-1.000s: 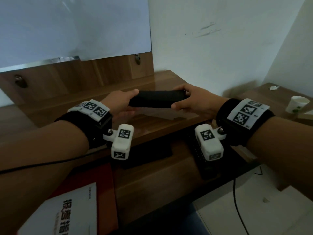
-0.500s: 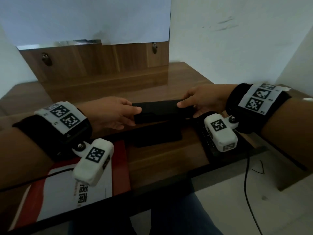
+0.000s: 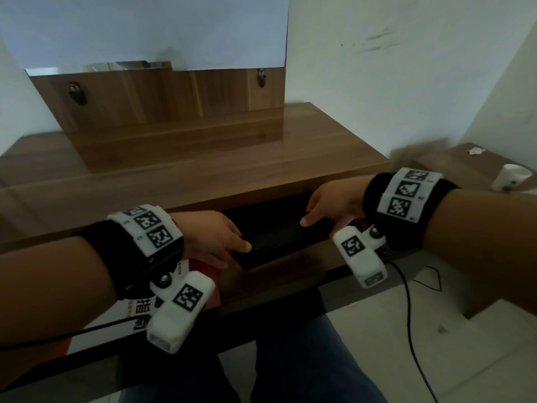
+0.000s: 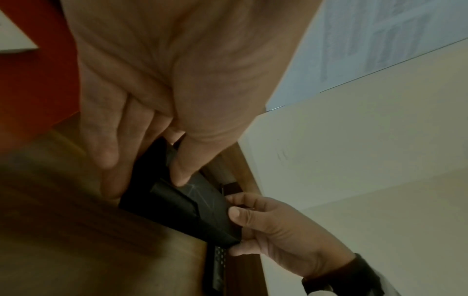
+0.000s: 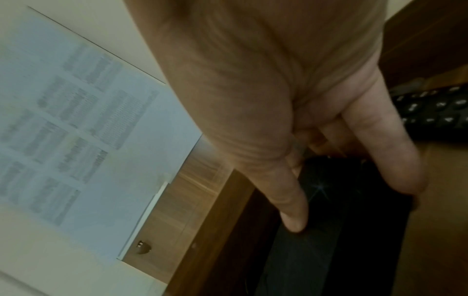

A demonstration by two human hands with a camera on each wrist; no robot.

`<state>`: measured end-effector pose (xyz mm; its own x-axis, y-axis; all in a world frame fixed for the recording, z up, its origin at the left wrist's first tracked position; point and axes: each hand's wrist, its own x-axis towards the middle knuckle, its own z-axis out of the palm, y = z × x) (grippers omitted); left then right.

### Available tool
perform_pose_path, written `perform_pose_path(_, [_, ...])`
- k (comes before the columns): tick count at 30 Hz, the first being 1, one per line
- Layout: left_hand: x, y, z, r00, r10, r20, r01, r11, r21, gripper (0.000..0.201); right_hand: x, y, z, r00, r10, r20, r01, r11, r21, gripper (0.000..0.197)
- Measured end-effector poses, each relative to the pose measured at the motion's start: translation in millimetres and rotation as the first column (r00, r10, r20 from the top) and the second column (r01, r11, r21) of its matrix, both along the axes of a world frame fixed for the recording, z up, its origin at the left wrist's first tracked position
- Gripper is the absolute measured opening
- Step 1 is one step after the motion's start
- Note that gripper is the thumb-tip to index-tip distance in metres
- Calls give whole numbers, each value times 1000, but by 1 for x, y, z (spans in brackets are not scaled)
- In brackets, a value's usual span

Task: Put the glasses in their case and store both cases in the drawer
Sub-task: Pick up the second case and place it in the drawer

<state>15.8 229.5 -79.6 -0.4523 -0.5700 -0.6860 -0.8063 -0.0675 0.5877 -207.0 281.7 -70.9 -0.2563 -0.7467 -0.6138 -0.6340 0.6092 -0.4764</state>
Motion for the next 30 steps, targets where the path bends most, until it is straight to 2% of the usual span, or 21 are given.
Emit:
perform_pose_path(2, [-4, 1, -8, 999, -1, 38, 0, 1000, 15, 5, 3, -3, -9, 1000, 12, -16, -11, 999, 36, 53])
perform_pose_path(5, [-7, -3, -17, 994, -22, 107, 22, 1000, 0, 31, 8, -5, -18, 991, 89, -99, -81, 993, 90, 52])
perform_pose_path(7, [-8, -5, -21, 990, -33, 134, 34, 999, -7, 37, 11, -6, -20, 979, 143, -147, -126, 985, 121, 52])
perform_pose_path(16, [-14, -8, -30, 991, 0, 136, 6, 999, -47, 38, 17, -7, -23, 982, 157, -109, -139, 978, 152, 39])
perform_pose_path(26, [-10, -2, -29, 991, -18, 130, 21, 1000, -23, 36, 22, -4, -23, 962, 227, -152, -197, 962, 190, 47])
perform_pose_path(30, [-6, 0, -25, 991, -40, 131, 51, 995, -83, 38, 23, -2, -20, 949, 260, -175, -231, 957, 173, 47])
